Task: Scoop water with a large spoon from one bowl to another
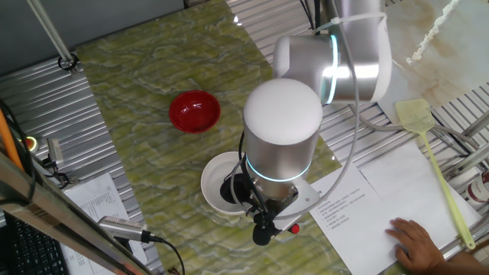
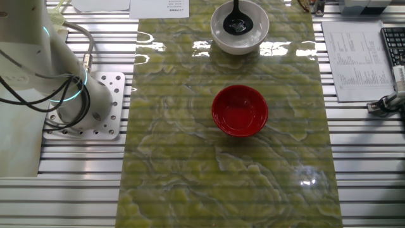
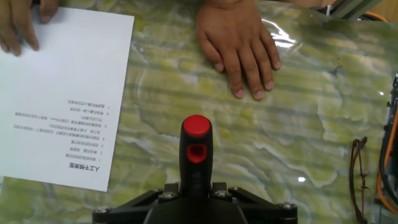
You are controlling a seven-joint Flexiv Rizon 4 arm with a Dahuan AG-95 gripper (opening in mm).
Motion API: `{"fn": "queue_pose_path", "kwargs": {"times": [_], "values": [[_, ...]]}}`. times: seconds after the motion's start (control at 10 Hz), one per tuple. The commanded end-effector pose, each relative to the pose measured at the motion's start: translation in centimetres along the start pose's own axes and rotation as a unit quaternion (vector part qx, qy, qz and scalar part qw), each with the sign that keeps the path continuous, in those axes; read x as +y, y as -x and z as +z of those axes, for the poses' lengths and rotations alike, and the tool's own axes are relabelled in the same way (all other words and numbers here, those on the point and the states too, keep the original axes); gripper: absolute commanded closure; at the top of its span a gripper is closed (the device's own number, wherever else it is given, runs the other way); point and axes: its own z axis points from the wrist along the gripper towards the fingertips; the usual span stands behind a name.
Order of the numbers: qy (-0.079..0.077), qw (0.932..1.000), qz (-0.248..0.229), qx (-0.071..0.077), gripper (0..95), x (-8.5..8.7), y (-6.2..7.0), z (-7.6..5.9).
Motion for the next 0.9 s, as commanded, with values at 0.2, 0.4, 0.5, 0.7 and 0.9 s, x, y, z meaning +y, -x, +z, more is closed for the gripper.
{"fn": "queue_pose_path", "kwargs": {"times": [0.2,0.4,0.5,0.7,0.9], "values": [[0.003,0.9999,0.0,0.012,95.0,0.35,-0.04,-0.26],[0.003,0.9999,0.001,0.014,95.0,0.59,-0.19,-0.24],[0.003,0.9999,0.002,0.014,95.0,0.6,-0.19,-0.24],[0.004,0.9997,0.009,0.022,95.0,0.8,-0.08,-0.6],[0.005,0.9995,0.009,0.029,95.0,0.91,-0.02,-0.8]]}}
